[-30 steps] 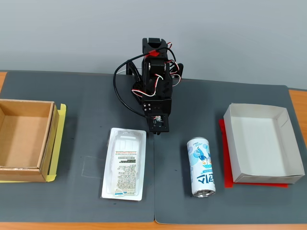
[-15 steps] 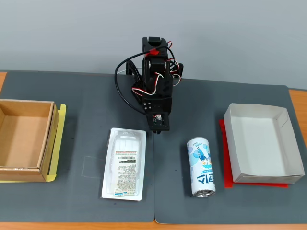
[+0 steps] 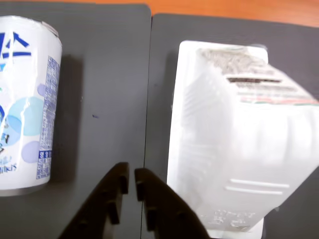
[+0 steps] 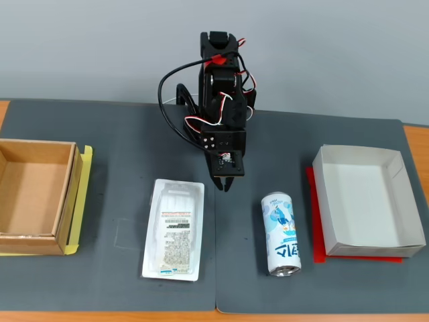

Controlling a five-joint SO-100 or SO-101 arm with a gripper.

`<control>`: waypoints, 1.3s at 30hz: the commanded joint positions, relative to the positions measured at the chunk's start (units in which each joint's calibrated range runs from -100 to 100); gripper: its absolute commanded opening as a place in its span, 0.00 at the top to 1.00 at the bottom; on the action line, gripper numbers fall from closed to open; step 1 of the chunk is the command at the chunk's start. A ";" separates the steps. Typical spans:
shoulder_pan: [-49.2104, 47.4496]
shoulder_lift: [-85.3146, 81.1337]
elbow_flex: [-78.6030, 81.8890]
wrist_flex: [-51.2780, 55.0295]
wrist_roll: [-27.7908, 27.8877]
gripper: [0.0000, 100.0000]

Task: Pick the can and put it in the brown box

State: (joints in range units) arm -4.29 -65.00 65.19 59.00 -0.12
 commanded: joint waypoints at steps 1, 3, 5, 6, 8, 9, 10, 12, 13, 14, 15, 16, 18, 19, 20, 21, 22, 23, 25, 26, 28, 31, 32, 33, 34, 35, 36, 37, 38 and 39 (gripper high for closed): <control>-0.67 9.39 -13.51 -1.15 -0.19 0.98; -1.89 13.63 -18.94 -0.37 -0.19 0.98; -2.94 17.44 -23.74 -0.37 -0.19 0.98; -3.59 19.22 -25.82 -0.37 -0.24 0.98; -4.81 22.10 -29.53 -0.37 -0.87 0.98; -5.30 23.45 -31.25 -0.37 -1.70 0.98; -5.71 24.72 -33.06 -0.37 -2.54 0.98; -6.68 27.35 -36.14 -0.37 -4.15 0.98; -7.33 28.71 -37.40 -0.37 -4.67 0.98; -7.98 30.15 -38.49 -0.37 -5.09 0.98; -8.71 31.59 -39.39 -0.37 -5.30 0.98; -9.60 32.94 -40.03 -0.37 -5.56 0.98; -11.64 35.57 -41.11 -0.37 -6.24 0.98; -12.69 36.84 -41.57 -0.37 -6.65 0.98; -13.67 37.94 -41.84 -0.37 -7.17 0.98; -14.72 38.96 -42.02 -0.37 -7.69 0.98; -15.86 39.97 -42.47 -0.28 -8.22 0.98; -16.67 40.82 -42.92 -0.28 -8.63 0.98; -18.05 42.51 -44.01 -0.28 -9.41 0.98; -18.78 43.36 -44.46 -0.28 -9.67 0.98; -20.57 45.73 -45.46 -0.28 -9.88 0.98; -21.79 47.68 -45.37 -0.28 -10.35 0.94; -21.95 48.36 -45.37 -0.28 -10.87 0.91; -21.95 48.95 -45.37 -0.28 -11.50 0.88; -21.95 49.63 -45.37 -0.28 -12.07 0.84; -22.03 50.31 -45.37 -0.28 -12.54 0.81; -22.03 50.90 -45.46 -0.28 -12.80 0.78; -22.03 51.49 -45.46 -0.28 -13.01 0.75; -22.11 52.09 -45.46 -0.37 -13.01 0.72; -22.36 52.68 -45.46 -0.37 -13.01 0.68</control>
State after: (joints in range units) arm -26.24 -13.27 22.94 58.82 -12.67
